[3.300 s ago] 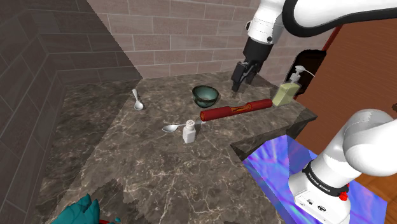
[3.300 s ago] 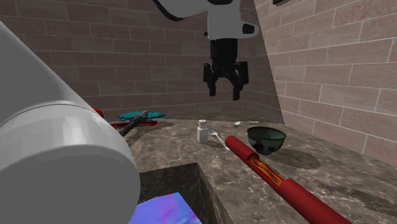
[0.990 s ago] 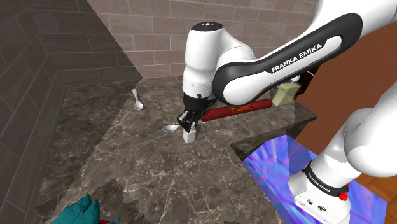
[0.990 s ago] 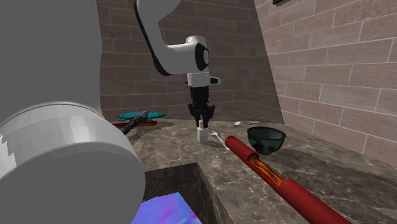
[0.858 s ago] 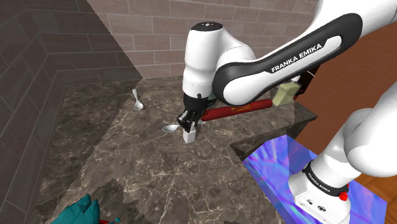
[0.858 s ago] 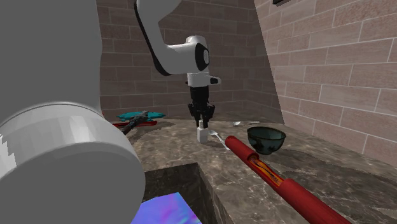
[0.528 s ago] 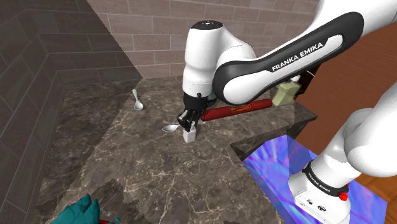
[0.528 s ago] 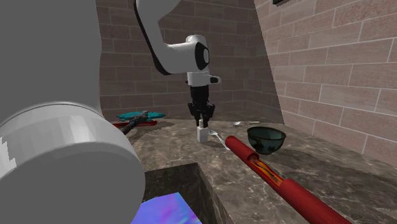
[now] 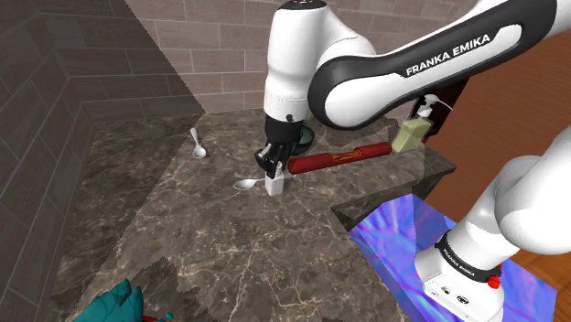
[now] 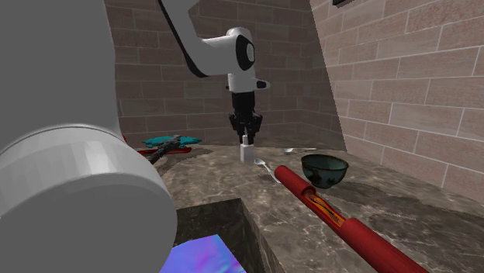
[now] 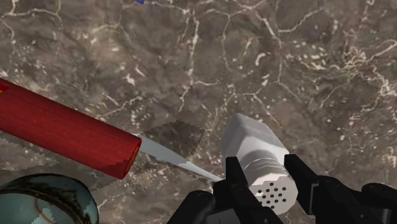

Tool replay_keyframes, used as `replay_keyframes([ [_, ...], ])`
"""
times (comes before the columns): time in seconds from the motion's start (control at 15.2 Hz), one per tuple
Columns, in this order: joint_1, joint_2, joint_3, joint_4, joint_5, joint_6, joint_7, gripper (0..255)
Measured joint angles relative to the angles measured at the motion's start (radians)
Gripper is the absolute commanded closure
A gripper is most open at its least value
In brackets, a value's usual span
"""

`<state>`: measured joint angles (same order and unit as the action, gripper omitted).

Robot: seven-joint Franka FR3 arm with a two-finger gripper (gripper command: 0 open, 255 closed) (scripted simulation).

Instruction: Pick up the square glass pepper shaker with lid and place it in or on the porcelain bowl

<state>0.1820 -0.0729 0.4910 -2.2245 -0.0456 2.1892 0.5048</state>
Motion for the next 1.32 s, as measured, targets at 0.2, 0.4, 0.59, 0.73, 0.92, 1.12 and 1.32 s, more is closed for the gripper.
replay_keyframes([
  [0.2,-0.001,-0.020,-0.004,0.021,0.012,-0.039,-0.013,255],
  [0.4,0.001,-0.036,-0.005,0.045,0.021,-0.076,-0.019,255],
  [0.59,0.000,-0.052,-0.009,0.070,0.030,-0.115,-0.029,255],
  [0.73,0.001,-0.061,-0.010,0.090,0.035,-0.143,-0.033,255],
  [0.92,0.000,-0.072,-0.014,0.120,0.040,-0.183,-0.040,255],
  [1.12,-0.001,-0.079,-0.016,0.158,0.044,-0.227,-0.045,255],
  [1.32,-0.001,-0.087,-0.019,0.188,0.047,-0.264,-0.050,255],
])
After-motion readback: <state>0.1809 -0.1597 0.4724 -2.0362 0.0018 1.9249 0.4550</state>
